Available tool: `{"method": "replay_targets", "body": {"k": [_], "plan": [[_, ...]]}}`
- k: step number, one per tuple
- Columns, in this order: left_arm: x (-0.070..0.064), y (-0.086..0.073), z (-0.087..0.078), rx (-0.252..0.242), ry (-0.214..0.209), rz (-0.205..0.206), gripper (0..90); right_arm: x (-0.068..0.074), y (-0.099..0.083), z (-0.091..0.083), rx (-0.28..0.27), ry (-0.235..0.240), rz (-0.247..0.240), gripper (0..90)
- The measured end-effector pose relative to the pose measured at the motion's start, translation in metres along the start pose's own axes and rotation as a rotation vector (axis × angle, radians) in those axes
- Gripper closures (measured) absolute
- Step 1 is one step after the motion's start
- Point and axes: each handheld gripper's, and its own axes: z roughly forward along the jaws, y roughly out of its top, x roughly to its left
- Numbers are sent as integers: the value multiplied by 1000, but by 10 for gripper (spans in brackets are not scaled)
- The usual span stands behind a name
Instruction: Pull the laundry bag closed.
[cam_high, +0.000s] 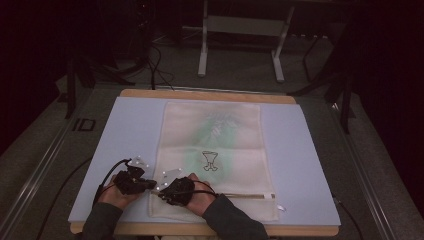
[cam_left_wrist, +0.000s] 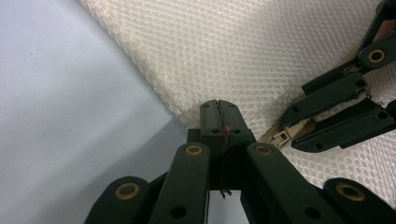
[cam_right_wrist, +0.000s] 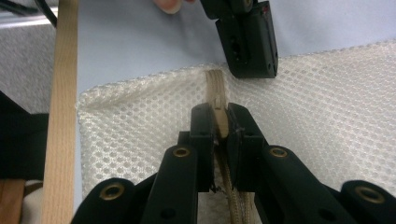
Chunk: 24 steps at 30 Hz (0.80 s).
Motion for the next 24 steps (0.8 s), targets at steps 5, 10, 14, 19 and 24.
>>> {"method": "replay_targets", "body": {"k": [5, 10, 14, 19, 24], "plan": [[0, 0, 0, -4, 1, 3, 900, 0, -2, -3, 7, -4, -5, 823], [-2, -2, 0, -14, 17, 10, 900, 0, -4, -6, 21, -8, -15, 823], [-2, -3, 0, -24, 10, -5, 900, -2, -7, -10, 25, -6, -5, 823], [0, -4, 0, -26, 2, -4, 900, -3, -10, -12, 25, -7, 2, 823], [0, -4, 0, -26, -3, -2, 900, -3, -11, -13, 23, -8, -4, 822]]}}
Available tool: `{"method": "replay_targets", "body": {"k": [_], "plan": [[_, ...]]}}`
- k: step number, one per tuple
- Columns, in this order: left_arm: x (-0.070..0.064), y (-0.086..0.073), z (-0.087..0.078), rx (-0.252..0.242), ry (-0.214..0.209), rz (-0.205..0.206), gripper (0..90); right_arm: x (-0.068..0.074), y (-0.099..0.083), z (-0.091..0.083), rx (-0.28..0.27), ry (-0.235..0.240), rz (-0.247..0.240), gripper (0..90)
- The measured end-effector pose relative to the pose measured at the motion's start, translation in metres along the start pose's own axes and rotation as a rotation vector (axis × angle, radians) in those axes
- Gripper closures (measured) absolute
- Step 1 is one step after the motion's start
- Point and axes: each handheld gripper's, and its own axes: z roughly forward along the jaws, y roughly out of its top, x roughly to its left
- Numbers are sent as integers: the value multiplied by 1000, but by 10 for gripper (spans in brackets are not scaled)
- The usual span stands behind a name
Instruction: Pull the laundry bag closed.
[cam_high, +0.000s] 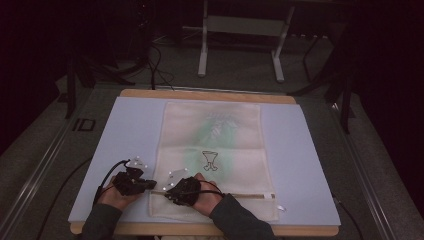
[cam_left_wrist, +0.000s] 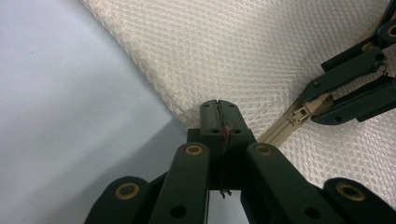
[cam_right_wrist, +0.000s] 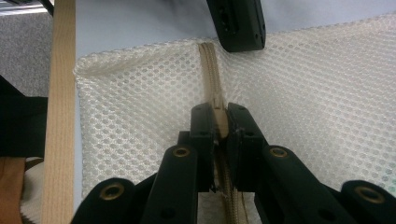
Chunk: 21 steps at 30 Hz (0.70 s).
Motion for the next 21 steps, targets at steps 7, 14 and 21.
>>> {"method": "replay_targets", "body": {"k": [7, 14, 21], "plan": [[0, 1, 0, 3, -2, 3, 900, 0, -3, -3, -1, -4, -4, 822], [0, 0, 0, 2, 0, 6, 900, 1, -7, -7, 5, -10, -4, 822], [0, 0, 0, 3, 2, 8, 900, 3, -9, -10, 14, -14, -11, 823]]}}
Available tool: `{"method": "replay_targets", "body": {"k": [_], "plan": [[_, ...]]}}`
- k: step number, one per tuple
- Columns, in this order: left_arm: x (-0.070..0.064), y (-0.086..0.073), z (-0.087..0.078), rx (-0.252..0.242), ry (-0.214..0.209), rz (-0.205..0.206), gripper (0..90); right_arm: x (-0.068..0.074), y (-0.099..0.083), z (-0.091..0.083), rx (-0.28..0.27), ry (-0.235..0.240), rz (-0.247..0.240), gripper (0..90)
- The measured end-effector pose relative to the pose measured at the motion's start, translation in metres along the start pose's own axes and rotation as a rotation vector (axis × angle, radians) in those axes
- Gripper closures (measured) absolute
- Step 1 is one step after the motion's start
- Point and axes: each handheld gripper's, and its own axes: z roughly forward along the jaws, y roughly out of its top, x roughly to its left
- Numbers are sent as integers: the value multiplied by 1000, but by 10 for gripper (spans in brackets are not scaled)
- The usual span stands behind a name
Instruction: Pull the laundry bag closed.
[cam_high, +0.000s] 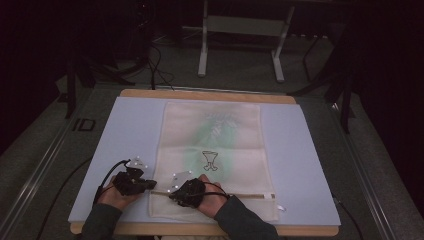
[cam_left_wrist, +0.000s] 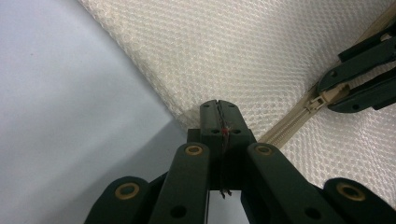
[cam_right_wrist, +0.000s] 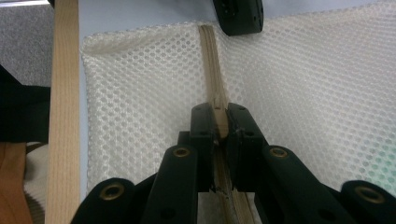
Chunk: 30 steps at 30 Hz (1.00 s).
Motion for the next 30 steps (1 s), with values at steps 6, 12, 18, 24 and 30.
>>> {"method": "replay_targets", "body": {"k": [6, 12, 18, 24, 30], "plan": [[-1, 0, 0, -2, 5, -5, 900, 1, -3, -3, 6, -8, -15, 823], [-1, 0, 0, -4, 4, -7, 900, 1, -5, -6, 13, -11, -10, 823], [-1, 0, 0, -4, 6, -6, 900, 2, -7, -8, 17, -15, -14, 822], [-1, 0, 0, -3, 6, -7, 900, 3, -9, -11, 26, -21, -20, 823], [-1, 0, 0, -3, 5, -7, 900, 3, -12, -15, 35, -23, -16, 823]]}}
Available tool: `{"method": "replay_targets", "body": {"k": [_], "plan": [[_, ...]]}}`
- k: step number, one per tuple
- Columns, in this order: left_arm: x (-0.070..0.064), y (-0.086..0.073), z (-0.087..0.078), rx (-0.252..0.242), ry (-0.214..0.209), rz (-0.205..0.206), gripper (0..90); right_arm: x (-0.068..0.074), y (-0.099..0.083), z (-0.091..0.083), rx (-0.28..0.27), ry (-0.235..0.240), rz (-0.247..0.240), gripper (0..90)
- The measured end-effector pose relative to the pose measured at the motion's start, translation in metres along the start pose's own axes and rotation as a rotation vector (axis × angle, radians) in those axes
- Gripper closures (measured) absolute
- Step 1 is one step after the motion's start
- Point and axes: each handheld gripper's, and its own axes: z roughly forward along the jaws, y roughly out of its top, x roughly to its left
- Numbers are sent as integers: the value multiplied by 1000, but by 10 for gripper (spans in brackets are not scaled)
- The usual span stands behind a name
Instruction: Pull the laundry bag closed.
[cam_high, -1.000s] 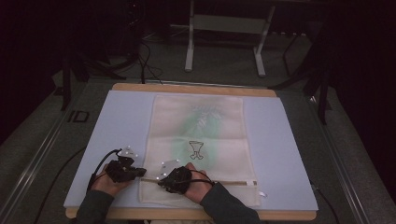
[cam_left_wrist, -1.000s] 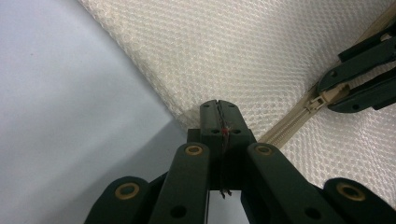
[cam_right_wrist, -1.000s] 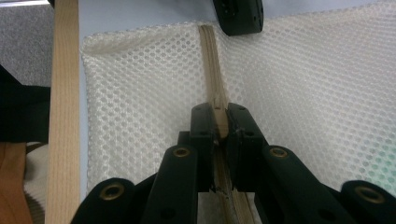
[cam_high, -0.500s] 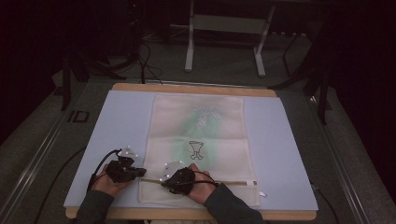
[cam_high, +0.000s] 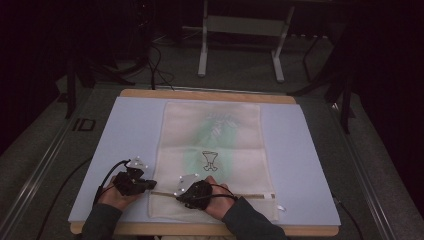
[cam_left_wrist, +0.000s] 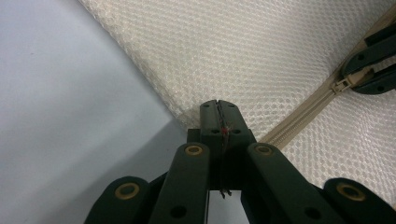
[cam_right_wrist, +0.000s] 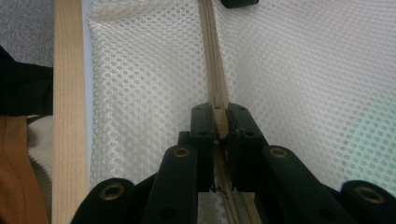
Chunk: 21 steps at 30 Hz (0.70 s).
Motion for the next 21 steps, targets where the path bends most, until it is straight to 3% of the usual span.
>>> {"method": "replay_targets", "body": {"k": [21], "plan": [[0, 1, 0, 5, 3, 5, 900, 1, -7, -9, 19, -5, -8, 823]]}}
